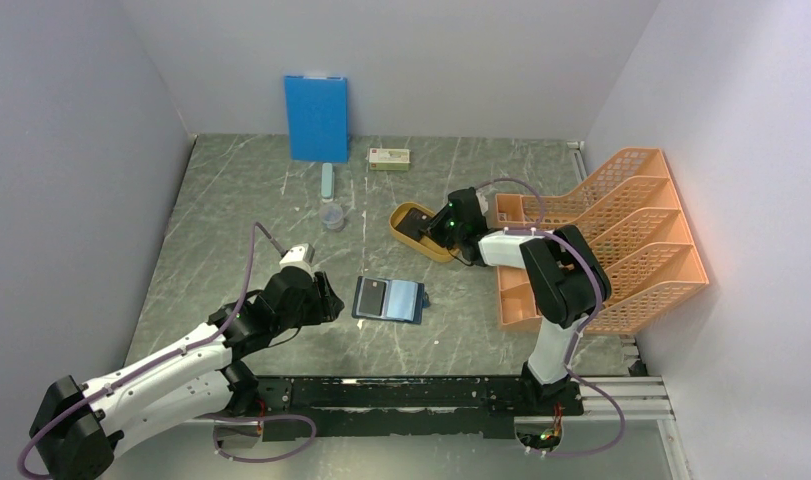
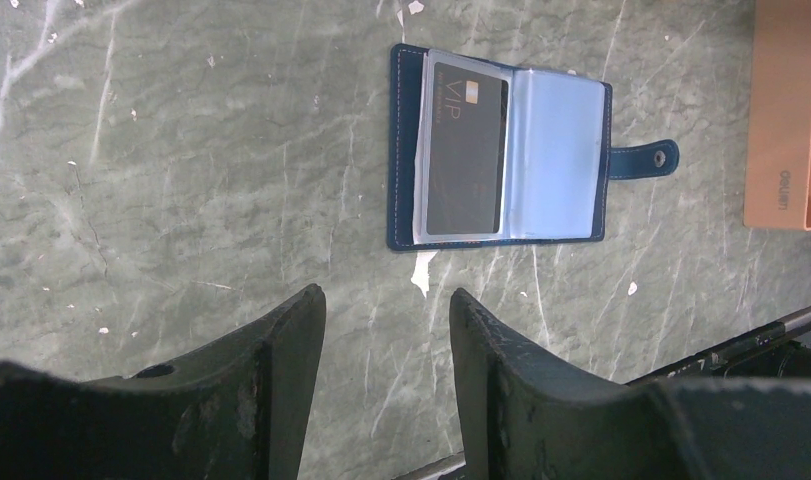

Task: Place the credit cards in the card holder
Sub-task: Pick up the credit card from the storage box.

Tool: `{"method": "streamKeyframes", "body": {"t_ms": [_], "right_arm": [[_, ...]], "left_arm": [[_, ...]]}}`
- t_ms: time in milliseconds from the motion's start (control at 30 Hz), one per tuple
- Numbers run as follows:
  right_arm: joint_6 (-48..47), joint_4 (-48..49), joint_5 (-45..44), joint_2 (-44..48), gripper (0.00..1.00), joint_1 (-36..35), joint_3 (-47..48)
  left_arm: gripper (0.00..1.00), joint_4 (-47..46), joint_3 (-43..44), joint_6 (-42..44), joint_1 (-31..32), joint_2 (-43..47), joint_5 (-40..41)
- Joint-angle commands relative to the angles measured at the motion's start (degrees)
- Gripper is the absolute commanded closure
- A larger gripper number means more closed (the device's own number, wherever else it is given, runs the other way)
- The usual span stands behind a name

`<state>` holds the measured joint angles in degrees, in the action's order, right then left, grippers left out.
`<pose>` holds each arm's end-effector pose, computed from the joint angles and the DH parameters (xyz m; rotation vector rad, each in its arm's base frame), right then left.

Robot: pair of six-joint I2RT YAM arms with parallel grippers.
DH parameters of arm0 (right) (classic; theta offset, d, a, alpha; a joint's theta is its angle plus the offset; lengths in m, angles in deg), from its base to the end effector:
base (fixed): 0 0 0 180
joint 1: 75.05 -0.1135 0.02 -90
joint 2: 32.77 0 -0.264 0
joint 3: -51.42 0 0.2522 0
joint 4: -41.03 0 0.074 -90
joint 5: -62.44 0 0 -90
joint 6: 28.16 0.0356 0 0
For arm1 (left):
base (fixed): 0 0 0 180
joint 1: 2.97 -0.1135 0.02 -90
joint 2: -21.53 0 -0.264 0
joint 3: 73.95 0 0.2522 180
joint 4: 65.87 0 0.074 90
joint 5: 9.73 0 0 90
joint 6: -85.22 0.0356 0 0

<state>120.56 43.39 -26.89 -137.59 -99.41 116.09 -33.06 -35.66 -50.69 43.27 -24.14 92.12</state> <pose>0.3341 0.1517 0.1389 0.6887 2.2504 0.7750 0.1220 -0.1168 0.1997 -0.1055 2.3282 -0.6109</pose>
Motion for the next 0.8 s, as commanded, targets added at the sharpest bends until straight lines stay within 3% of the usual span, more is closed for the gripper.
{"method": "streamKeyframes", "body": {"t_ms": [0, 333, 767], "right_arm": [[-0.80, -2.92, -1.07, 0.55, 0.79, 0.65, -1.74], [0.21, -2.86, -1.02, 2.34, 1.00, 0.58, -1.39], [3.17, -3.48, 2.00, 4.73, 1.00, 0.62, -0.53]], "left_arm": [[0.46, -1.56, -0.66, -0.45, 0.06, -0.03, 0.01], [0.46, -1.38, -0.96, -0.54, 0.08, 0.53, -0.04], [0.46, -1.56, -0.95, -0.51, 0.08, 0.72, 0.00]]}}
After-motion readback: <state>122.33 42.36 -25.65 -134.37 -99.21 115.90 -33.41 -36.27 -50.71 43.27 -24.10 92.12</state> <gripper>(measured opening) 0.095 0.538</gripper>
